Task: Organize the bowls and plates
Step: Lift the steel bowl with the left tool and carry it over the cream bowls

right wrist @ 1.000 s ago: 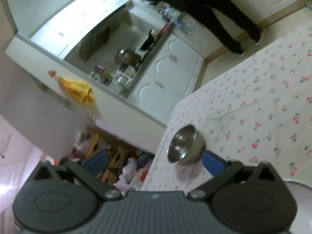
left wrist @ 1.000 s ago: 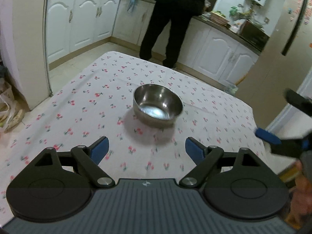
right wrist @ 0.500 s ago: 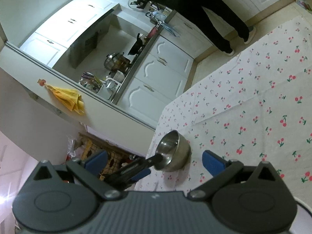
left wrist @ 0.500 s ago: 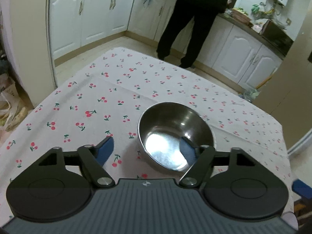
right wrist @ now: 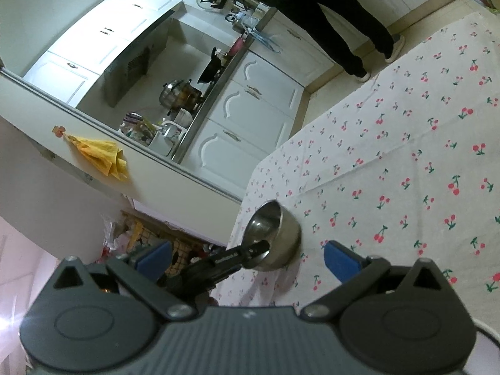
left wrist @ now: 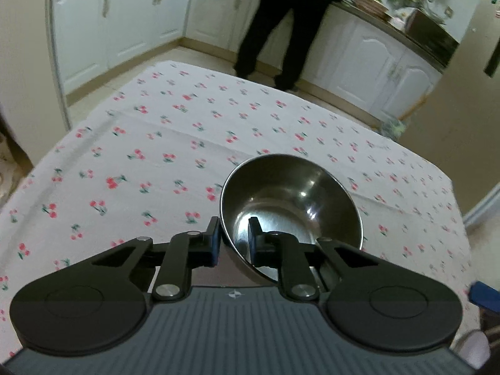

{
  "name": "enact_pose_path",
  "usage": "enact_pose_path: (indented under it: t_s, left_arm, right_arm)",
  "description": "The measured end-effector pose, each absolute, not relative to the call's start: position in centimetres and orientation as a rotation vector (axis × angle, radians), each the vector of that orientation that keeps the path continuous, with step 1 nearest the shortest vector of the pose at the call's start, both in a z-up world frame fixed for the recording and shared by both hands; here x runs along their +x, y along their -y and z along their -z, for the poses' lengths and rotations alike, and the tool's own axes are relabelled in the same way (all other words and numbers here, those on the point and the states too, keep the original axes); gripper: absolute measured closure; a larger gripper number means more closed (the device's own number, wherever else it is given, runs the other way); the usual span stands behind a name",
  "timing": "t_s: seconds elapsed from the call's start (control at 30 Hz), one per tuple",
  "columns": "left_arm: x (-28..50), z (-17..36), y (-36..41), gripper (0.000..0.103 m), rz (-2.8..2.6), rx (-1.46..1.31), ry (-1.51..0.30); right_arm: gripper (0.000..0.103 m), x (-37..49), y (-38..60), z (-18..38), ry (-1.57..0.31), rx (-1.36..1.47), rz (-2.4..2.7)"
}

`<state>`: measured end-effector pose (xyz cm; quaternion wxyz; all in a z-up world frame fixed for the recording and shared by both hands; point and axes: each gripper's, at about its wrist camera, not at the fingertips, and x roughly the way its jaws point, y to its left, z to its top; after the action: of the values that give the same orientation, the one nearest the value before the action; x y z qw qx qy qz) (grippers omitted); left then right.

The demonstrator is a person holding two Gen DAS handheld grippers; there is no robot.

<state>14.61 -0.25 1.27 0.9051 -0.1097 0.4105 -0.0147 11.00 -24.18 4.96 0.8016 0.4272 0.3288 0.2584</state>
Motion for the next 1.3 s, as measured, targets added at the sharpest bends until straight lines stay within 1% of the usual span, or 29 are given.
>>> enact_pose_path:
  t_s: [0.37,0.47,0.5,0.6,0.63,0.8,1.07,1.23,1.3]
  left_arm:
    - [10.2,-1.7,2.9,0.087,0.216,-0.213,-0.912]
    - [9.2,-1.7,3.4,0.085,0.242,-0.213,-0.925]
    - [9.0,-1.8,3.5,0.082,0.245,-0.204,-0.924]
    - [8.8,-1.7,4.3,0.067,0.248,-0.200,-0.921]
    - [8.5,-1.8,4.5,0.065,0.246,-0.203,-0.916]
    - [7.5,-2.4,4.8,0.065,0.244,-0.189,-0.877]
    - [7.5,-2.4,5.1,0.065,0.247,-0.210,-0.879]
    - [7.8,-2.6,4.4,0.061,0.247,-0.213,-0.873]
    - [7.8,-2.7,4.2,0.060,0.245,-0.224,-0.869]
  right_arm:
    - [0.000,11.6,23.5,-4.4,-0.735,0.914,-0.544]
    - [0.000,11.8,23.2,-4.0,-0.754,0.902,-0.529]
    - [0.000,11.9,23.3,-3.9,-0.762,0.900,-0.524]
    - [0.000,12.1,23.0,-3.4,-0.777,0.897,-0.522]
    - [0.000,12.1,22.9,-3.3,-0.779,0.894,-0.523]
    - [0.000,12.1,22.4,-3.1,-0.782,0.871,-0.523]
    - [0.000,12.2,21.4,-3.3,-0.782,0.851,-0.546]
    - [0.000,12.3,21.5,-3.4,-0.773,0.865,-0.554]
    - [0.000,12.2,21.4,-3.5,-0.768,0.871,-0.568]
